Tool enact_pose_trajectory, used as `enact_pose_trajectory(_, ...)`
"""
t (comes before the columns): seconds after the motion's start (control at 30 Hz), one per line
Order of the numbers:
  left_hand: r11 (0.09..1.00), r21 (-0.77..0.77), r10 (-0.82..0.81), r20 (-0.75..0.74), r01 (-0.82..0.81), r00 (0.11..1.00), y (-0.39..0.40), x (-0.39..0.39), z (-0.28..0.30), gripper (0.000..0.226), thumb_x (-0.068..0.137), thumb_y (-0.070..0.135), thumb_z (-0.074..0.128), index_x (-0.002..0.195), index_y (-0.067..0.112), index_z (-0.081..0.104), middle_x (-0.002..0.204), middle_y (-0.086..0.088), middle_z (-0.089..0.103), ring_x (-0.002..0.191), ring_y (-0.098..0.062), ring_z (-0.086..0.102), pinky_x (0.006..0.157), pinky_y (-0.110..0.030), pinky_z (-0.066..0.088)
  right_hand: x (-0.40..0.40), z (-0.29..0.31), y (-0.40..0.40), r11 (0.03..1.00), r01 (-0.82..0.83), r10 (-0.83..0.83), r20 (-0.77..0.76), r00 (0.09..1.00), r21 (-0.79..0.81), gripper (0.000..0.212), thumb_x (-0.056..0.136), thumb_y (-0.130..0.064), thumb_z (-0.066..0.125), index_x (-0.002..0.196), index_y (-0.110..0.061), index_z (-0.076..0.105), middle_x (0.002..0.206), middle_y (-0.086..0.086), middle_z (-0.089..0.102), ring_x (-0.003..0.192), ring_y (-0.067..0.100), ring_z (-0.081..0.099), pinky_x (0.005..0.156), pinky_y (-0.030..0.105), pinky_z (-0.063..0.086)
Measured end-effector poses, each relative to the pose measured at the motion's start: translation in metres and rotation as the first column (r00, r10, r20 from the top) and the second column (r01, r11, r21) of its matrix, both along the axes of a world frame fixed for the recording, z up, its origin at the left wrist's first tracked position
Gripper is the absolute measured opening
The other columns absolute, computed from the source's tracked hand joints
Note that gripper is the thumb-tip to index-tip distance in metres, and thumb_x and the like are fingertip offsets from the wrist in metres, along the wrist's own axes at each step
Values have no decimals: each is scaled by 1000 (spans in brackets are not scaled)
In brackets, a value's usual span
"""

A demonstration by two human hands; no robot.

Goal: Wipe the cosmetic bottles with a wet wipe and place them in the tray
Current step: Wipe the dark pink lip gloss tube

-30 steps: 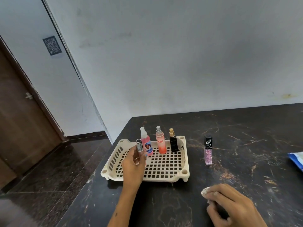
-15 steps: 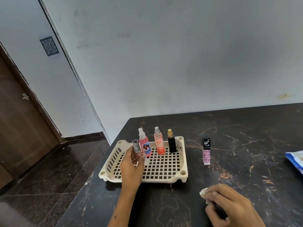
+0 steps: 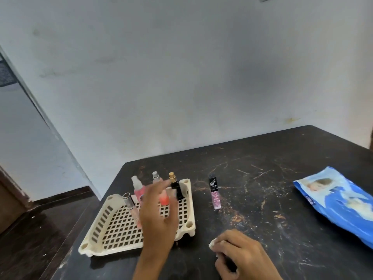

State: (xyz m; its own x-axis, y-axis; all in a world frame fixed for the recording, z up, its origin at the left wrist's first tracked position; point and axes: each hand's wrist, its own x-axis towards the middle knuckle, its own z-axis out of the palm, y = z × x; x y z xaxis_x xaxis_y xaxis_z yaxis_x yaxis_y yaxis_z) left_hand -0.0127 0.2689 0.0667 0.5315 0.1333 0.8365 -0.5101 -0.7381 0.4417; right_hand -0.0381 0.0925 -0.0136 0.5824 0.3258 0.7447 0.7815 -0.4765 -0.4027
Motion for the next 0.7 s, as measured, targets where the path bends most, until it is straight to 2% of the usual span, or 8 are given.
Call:
enact_pose_trajectory(0.07, 988, 87, -118, -108, 127, 987, -28, 9, 0, 24, 89, 26, 55, 113, 22, 57, 111, 9, 58, 108, 3, 52, 92, -10, 39, 0, 0, -1, 1000, 10, -10, -2, 1000, 4, 14, 67, -15, 62, 77, -24, 68, 82, -14, 63, 72, -2, 59, 53, 14, 48)
enact_pose_trajectory(0.2, 976, 96, -147, -366, 194, 919, -61, 33, -4, 44, 91, 30, 57, 133, 24, 45, 128, 19, 43, 118, 8, 39, 95, 1, 25, 1, 0, -1, 999, 29, -30, 2, 1000, 31, 16, 65, -15, 60, 76, -23, 67, 81, -14, 63, 69, -1, 58, 49, 17, 47)
enact_pose_trajectory(0.27, 981, 97, -113, -415, 168, 903, -67, 43, -7, 47, 91, 36, 56, 135, 21, 45, 127, 14, 49, 113, 4, 43, 94, -4, 29, 2, 0, -2, 998, 32, -32, -7, 999, 47, 17, 65, -13, 59, 77, -23, 67, 81, -13, 63, 69, 0, 58, 50, 18, 47)
enact_pose_trajectory(0.37, 990, 60, -88, -427, 125, 900, -73, 49, -8, 37, 92, 31, 56, 127, 19, 54, 112, 8, 61, 102, -2, 55, 87, -8, 39, 0, 0, -2, 995, 71, -70, -12, 997, 67, 17, 65, -13, 59, 77, -23, 67, 82, -13, 62, 70, 0, 59, 52, 16, 47)
enact_pose_trajectory(0.47, 993, -34, -118, -429, 115, 896, -72, 49, -6, 27, 90, 19, 60, 117, 22, 61, 100, 9, 65, 97, -5, 63, 85, -15, 49, 2, -1, 0, 965, 176, -177, -15, 984, 192, 19, 69, -10, 57, 78, -19, 70, 87, -11, 64, 77, 1, 62, 61, 15, 50)
enact_pose_trajectory(0.57, 976, -174, -197, -462, 130, 864, -68, 42, 3, 25, 88, 16, 62, 111, 26, 63, 96, 18, 64, 91, 4, 63, 83, -13, 50, 8, -1, -3, 868, 313, -290, -120, 950, 386, 21, 76, -8, 60, 89, -15, 75, 94, -9, 64, 82, -3, 61, 72, 7, 47)
enact_pose_trajectory(0.63, 930, -332, -306, -470, 155, 828, -63, 35, 8, 22, 86, 15, 64, 105, 27, 67, 97, 11, 70, 90, -1, 67, 82, -18, 52, 9, 0, -7, 830, 376, -307, -227, 924, 412, 28, 71, -9, 70, 99, -13, 74, 99, -12, 61, 87, -5, 59, 76, 1, 43)
enact_pose_trajectory(0.7, 845, -509, -433, -465, 167, 772, -60, 29, 12, 19, 85, 12, 65, 99, 23, 70, 98, -2, 73, 92, -14, 69, 84, -31, 54, 9, -1, -8, 843, 393, -287, -311, 906, 367, 41, 64, -16, 82, 103, -14, 72, 101, -15, 58, 95, -6, 57, 80, -2, 40)
